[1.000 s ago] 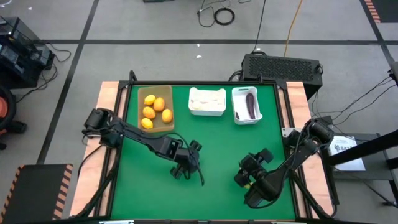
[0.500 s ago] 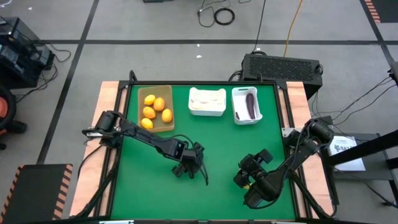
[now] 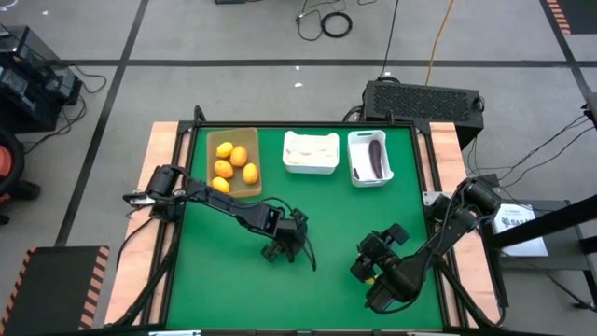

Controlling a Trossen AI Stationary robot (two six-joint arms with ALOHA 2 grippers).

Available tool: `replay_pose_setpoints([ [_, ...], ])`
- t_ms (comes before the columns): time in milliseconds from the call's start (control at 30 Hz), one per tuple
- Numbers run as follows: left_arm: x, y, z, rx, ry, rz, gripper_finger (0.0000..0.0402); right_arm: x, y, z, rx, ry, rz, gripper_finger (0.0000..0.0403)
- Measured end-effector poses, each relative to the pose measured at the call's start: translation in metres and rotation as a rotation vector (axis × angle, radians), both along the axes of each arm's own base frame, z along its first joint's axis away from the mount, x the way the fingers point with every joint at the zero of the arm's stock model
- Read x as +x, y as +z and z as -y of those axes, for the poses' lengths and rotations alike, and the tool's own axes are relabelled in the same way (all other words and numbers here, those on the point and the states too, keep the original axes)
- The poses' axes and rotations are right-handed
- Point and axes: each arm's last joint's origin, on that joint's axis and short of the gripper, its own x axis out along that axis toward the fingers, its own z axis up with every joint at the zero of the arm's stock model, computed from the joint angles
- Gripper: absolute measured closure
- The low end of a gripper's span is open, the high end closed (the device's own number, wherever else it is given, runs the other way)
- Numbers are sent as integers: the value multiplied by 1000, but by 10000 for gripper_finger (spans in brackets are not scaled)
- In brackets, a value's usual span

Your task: Sort produce into baskets

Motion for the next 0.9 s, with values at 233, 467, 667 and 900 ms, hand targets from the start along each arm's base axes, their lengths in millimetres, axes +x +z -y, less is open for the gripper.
replay_pose_setpoints([
  [233,4,6,0,10,7,20,304,0,0,0,-1,3,-3,122],
  [467,27,28,-14,186,65,213,322,0,0,0,-9,21,-18,122],
  [667,62,57,-67,257,199,639,323,0,0,0,-18,43,-36,122],
  [900,82,60,-145,30,337,1019,323,0,0,0,-40,91,-79,122],
])
